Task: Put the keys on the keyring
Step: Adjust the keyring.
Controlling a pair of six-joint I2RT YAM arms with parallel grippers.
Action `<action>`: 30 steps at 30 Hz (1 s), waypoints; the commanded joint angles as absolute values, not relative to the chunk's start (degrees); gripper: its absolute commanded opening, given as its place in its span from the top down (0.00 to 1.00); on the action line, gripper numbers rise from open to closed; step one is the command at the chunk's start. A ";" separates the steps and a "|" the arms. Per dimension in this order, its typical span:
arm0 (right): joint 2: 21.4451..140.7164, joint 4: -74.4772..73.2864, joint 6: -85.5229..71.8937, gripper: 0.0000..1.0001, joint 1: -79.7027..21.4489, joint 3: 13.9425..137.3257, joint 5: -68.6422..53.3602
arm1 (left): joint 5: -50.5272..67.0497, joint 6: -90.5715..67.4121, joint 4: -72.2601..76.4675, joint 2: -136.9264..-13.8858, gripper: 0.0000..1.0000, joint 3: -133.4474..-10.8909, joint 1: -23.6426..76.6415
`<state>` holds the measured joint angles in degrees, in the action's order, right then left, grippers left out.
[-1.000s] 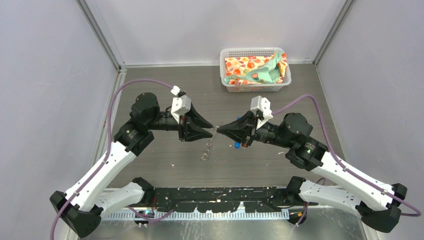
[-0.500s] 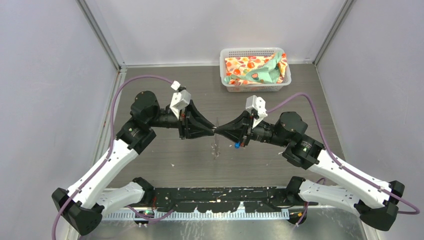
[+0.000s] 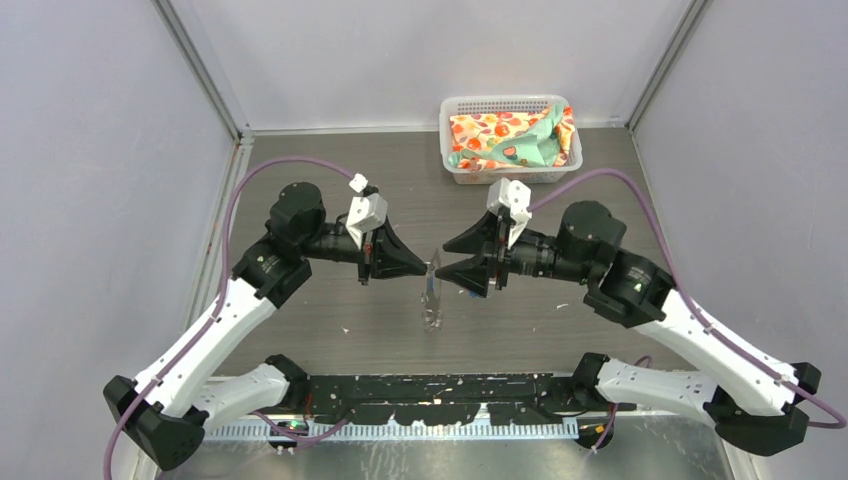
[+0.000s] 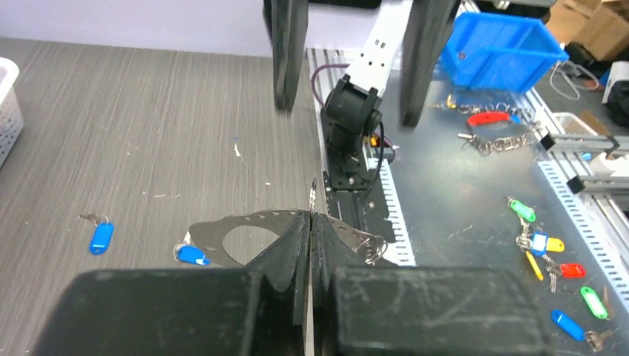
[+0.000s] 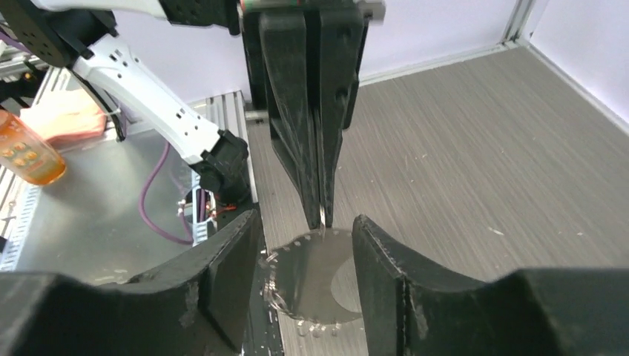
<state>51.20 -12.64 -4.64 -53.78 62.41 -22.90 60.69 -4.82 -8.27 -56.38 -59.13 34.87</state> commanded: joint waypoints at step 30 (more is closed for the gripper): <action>74.26 -55.40 11.22 0.59 -53.61 98.34 -27.34 | 62.89 11.51 -25.58 -60.91 0.99 -70.79 37.43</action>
<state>73.63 -55.16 11.79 -53.78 96.57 -27.99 61.34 11.22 -26.92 -61.36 -67.81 37.04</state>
